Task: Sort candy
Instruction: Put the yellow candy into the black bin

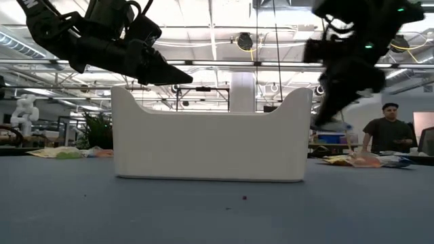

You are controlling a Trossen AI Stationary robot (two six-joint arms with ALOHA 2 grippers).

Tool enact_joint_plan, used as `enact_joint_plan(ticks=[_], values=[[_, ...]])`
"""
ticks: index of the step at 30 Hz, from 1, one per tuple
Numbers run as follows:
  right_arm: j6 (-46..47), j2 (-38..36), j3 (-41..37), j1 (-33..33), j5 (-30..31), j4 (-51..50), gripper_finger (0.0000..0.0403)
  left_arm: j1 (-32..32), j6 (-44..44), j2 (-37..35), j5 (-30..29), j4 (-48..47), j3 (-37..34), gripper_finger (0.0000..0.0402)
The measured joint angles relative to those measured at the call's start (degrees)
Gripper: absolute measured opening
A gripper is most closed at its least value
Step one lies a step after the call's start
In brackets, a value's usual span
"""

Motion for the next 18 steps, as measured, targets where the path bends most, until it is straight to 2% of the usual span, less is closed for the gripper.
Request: enact_joint_plan(ticks=[8, 11, 14, 18], values=[[-10.5, 0.2, 0.1, -13.0, 1.3, 22.2, 0.0008, 0.0, 0.0, 0.0, -0.1, 0.0, 0.0, 0.0045], [-12.7, 0.2, 0.4, -19.3, -0.9, 30.0, 0.0008, 0.0, -0.1, 0.0, -0.1, 0.1, 0.0, 0.0045], [-14.1, 1.2, 2.7, -25.4, -5.2, 31.6, 0.0007, 0.0, -0.1, 0.0, -0.1, 0.6, 0.0, 0.0045], [-16.8, 5.8, 7.9, -32.1, -7.2, 31.6, 0.0007, 0.0, -0.1, 0.0, -0.1, 1.3, 0.0, 0.0045]])
